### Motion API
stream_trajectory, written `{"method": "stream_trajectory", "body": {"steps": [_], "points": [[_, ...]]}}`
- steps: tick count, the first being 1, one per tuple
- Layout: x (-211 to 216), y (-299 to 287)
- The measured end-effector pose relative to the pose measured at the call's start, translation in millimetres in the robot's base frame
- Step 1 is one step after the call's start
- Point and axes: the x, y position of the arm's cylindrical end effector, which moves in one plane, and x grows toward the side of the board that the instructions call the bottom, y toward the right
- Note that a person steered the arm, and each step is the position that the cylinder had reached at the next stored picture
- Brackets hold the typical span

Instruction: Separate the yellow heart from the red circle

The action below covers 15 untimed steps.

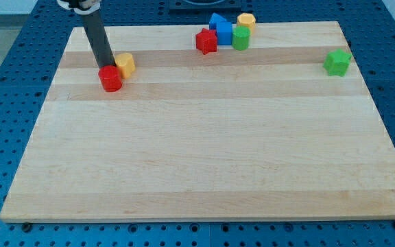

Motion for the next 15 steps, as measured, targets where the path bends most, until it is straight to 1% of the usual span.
{"method": "stream_trajectory", "body": {"steps": [1, 2, 3, 4, 5, 7, 9, 15], "points": [[16.4, 0.0], [33.0, 12.9], [36.0, 28.8], [26.9, 22.7], [25.7, 5.7], [30.5, 2.9], [-16.9, 1.4], [-15.2, 8.3]]}}
